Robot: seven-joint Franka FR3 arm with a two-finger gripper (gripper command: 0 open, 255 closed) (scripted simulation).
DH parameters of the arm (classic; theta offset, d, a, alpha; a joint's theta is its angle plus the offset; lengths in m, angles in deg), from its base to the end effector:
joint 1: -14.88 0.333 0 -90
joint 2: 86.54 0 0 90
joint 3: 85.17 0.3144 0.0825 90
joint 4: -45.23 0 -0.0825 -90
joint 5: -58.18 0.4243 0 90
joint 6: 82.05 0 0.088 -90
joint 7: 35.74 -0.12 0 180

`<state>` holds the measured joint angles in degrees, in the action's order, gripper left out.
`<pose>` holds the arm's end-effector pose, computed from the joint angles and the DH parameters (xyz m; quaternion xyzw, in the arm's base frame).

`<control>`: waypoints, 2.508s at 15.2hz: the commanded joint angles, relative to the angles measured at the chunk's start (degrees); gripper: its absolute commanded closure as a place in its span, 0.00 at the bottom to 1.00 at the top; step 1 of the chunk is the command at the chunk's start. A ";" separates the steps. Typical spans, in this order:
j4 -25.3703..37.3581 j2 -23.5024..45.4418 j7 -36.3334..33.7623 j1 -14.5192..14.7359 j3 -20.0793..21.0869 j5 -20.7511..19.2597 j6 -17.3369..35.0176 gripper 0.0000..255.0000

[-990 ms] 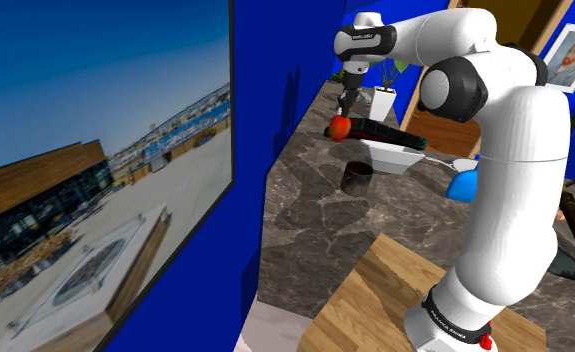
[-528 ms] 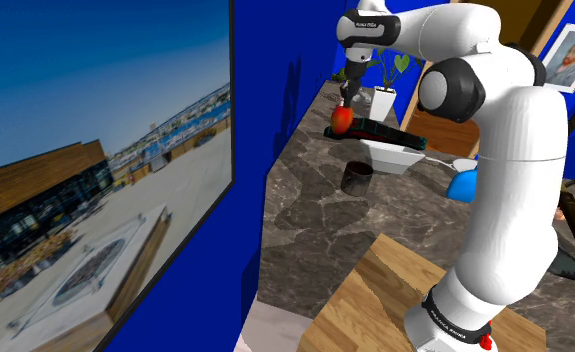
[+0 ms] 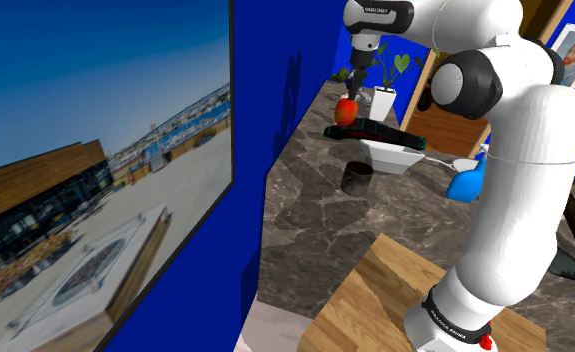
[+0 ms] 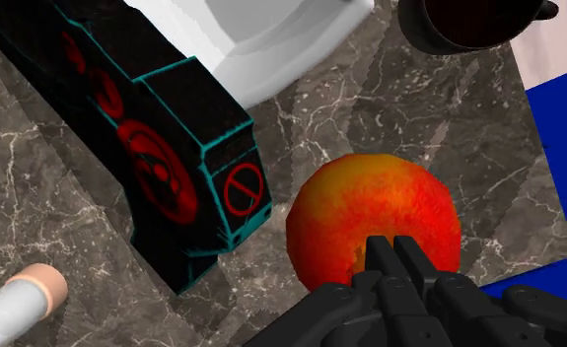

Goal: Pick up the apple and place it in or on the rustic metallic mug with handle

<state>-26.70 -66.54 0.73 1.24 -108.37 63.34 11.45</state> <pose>0.5915 -0.3714 0.5661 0.9994 0.0081 0.0084 0.0340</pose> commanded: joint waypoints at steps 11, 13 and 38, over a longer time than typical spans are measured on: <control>-28.74 -30.22 -8.25 6.53 2.55 -11.73 0.31 1.00; -31.73 -34.58 -9.68 6.72 3.65 -13.04 -0.97 1.00; -53.67 -39.28 -12.21 6.00 3.47 -15.18 16.30 1.00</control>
<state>-79.81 -106.02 -11.38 7.21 -104.88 48.14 26.96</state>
